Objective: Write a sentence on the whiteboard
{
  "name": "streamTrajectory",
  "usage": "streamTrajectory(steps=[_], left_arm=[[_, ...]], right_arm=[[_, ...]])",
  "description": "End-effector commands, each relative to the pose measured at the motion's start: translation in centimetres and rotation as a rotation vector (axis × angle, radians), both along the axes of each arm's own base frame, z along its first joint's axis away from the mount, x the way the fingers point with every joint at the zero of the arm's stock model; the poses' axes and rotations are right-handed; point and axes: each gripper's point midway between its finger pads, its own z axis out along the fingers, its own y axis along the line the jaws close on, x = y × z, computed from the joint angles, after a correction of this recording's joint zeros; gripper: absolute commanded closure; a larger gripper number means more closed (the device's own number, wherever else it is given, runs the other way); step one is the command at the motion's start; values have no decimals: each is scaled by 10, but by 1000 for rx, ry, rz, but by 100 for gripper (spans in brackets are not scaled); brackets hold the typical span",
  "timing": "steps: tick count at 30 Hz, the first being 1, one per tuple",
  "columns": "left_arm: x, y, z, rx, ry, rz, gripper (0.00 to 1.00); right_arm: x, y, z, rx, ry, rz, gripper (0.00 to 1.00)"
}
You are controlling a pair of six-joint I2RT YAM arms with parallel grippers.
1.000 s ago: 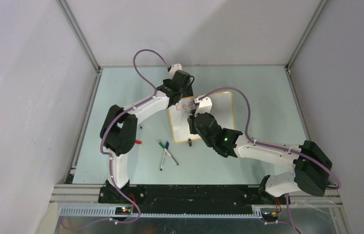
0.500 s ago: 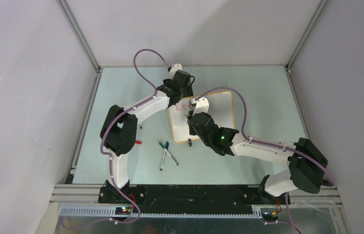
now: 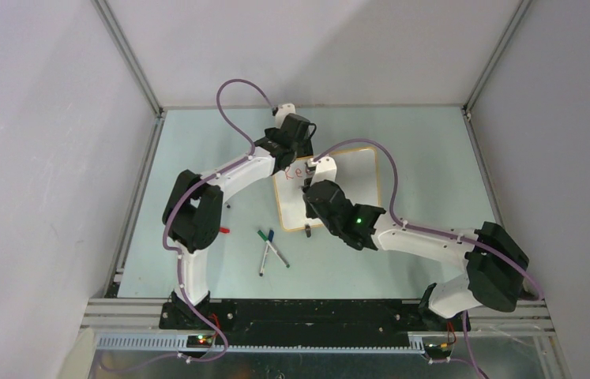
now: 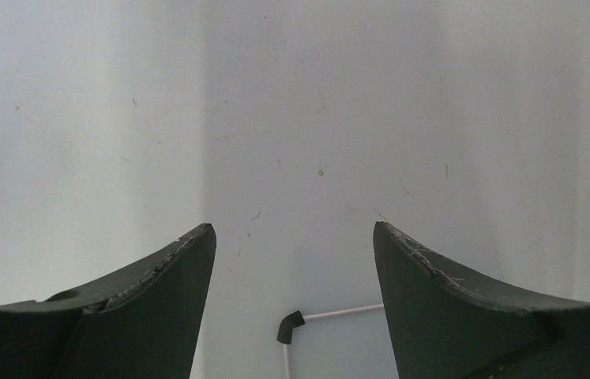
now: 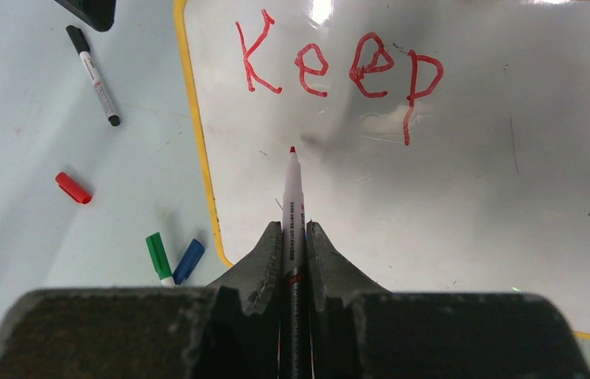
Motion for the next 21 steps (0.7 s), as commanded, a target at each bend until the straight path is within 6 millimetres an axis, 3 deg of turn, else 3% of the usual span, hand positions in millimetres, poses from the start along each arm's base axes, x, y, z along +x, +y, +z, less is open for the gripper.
streamTrajectory(steps=[1, 21], left_arm=[[2, -6, 13, 14, -25, -4, 21], [2, -7, 12, 18, -23, -5, 22]], right_arm=[[6, 5, 16, 22, -21, -12, 100], [12, -2, 15, 0, -25, -58, 100]])
